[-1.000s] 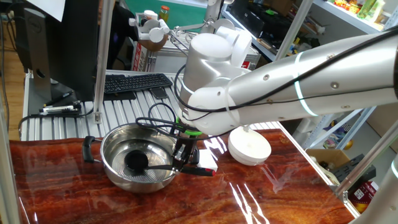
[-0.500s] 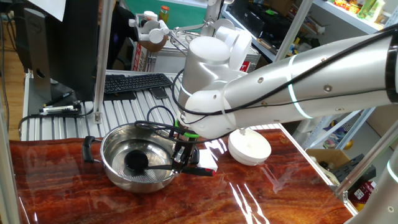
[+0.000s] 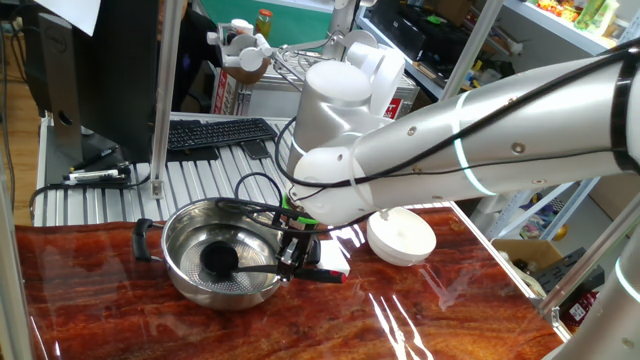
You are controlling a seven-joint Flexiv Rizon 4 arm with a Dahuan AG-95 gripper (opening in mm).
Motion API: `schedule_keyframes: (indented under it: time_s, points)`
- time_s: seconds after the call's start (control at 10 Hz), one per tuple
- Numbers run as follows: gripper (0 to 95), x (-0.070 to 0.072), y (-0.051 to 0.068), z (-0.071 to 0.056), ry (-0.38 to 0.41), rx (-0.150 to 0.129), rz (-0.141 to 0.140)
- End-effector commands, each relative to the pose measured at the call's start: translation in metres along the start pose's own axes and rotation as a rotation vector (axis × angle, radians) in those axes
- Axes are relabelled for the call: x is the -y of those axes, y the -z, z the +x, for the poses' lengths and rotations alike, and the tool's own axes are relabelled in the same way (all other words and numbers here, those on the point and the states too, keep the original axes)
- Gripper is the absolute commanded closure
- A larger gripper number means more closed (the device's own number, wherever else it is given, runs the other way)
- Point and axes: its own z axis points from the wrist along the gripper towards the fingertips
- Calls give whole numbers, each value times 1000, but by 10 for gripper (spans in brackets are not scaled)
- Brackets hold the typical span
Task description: Scoop water with a large spoon from one bowl to another
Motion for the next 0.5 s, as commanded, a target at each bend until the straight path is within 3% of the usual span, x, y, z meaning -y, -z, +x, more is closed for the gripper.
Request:
schedule_keyframes:
  time_s: [0.1,0.2,0.3,0.5]
  points:
    - [570,0,-2,1,12,2,-2]
    - [570,0,-1,1,25,7,2]
    - [760,0,0,0,35,5,5]
    - [760,1,0,0,60,7,7]
